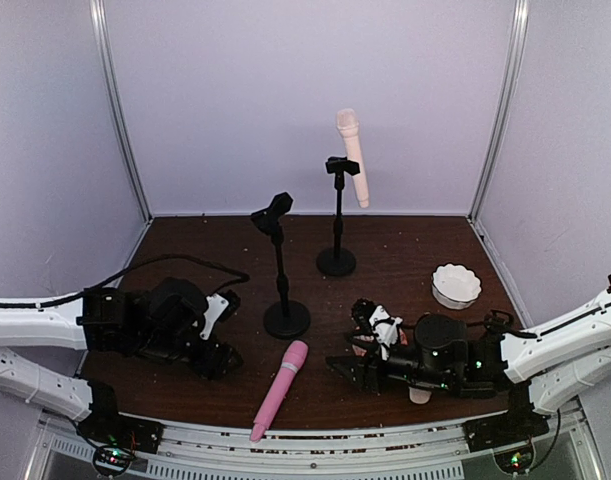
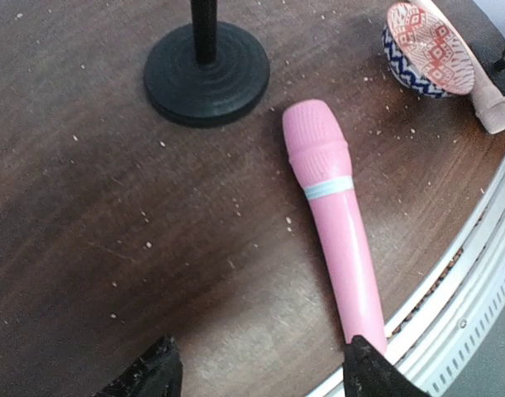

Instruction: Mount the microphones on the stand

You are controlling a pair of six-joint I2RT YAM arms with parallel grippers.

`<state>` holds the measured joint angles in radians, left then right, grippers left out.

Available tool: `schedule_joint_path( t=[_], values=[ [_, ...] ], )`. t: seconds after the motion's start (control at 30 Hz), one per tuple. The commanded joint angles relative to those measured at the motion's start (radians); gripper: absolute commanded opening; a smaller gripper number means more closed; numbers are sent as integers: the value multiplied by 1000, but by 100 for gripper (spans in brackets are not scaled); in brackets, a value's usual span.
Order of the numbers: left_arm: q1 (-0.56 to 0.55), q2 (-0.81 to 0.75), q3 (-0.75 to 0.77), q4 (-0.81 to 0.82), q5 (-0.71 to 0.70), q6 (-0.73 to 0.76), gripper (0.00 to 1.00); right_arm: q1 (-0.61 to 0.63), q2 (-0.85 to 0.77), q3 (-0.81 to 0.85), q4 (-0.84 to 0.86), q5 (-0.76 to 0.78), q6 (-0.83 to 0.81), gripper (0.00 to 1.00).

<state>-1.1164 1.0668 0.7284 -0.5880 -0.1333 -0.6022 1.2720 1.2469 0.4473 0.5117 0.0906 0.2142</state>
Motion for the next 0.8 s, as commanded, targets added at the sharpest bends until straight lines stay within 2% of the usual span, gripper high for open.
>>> schedule_joint_path(
  t=[0.0, 0.07, 0.17, 0.33, 0.5, 0.77],
  values=[
    [-102, 83, 40, -4, 9, -164, 72, -2, 3, 23, -14, 41, 12, 64],
    [-170, 155, 84, -15, -14, -187, 73, -2, -1, 20, -15, 46, 15, 64],
    [-244, 278, 179, -114, -100, -224, 74, -2, -5, 16, -12, 49, 17, 64],
    [-303, 452, 307, -222, -141, -239, 73, -3, -2, 19, -15, 49, 19, 64],
    [-319, 542, 347, -223, -121, -226, 74, -2, -12, 10, -15, 55, 22, 63],
    [-296, 657, 459, -236, -183, -172, 75, -2, -25, -1, -7, 68, 27, 63]
  ],
)
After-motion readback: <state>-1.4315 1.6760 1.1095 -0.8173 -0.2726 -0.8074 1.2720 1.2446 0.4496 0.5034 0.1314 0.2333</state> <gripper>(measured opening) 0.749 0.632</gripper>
